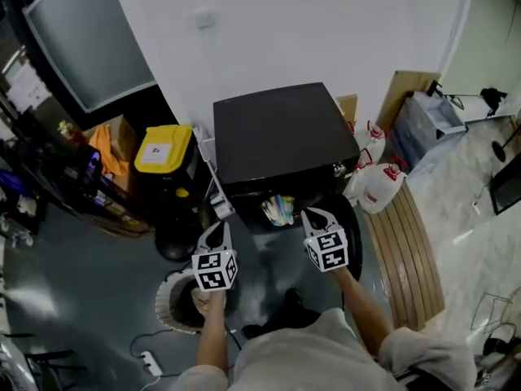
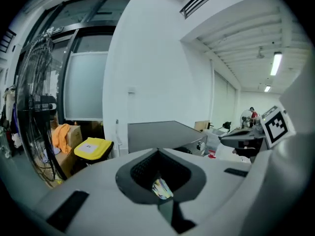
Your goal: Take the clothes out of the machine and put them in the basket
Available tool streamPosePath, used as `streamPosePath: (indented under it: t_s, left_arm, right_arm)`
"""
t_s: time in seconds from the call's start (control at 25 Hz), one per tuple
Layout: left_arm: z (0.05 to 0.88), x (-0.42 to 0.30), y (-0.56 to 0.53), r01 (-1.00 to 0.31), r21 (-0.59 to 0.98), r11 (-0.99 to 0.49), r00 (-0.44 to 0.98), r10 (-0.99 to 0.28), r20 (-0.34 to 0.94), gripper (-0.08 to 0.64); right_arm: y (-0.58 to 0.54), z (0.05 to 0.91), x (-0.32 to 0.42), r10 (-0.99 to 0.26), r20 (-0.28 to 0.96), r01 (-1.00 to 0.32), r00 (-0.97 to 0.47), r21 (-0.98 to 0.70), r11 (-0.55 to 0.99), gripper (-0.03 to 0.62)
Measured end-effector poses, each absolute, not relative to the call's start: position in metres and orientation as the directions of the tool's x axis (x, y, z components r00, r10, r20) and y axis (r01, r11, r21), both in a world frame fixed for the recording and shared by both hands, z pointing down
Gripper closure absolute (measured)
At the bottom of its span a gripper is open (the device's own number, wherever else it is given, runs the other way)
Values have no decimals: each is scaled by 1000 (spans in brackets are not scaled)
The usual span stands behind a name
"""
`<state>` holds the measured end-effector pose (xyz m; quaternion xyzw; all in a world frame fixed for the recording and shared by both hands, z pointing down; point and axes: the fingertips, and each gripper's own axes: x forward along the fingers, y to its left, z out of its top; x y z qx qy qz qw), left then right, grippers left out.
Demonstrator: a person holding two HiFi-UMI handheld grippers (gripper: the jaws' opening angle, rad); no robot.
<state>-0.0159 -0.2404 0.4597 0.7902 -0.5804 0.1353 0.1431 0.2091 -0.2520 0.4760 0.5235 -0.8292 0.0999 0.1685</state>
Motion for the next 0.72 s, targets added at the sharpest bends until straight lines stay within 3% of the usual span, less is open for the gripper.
streamPosePath:
  t_s: [0.24,0.72]
  left_arm:
    - [493,18,-267,-945,73,-320,319,-846,426,543]
    - [607,16,-312,-918,115,-379,377,-747,547,543]
  right_arm:
    - [-277,509,227,-816,427,-904,-390,-7,428,571]
    - [-322,619,200,-776,532,-921,-339,-20,388,571]
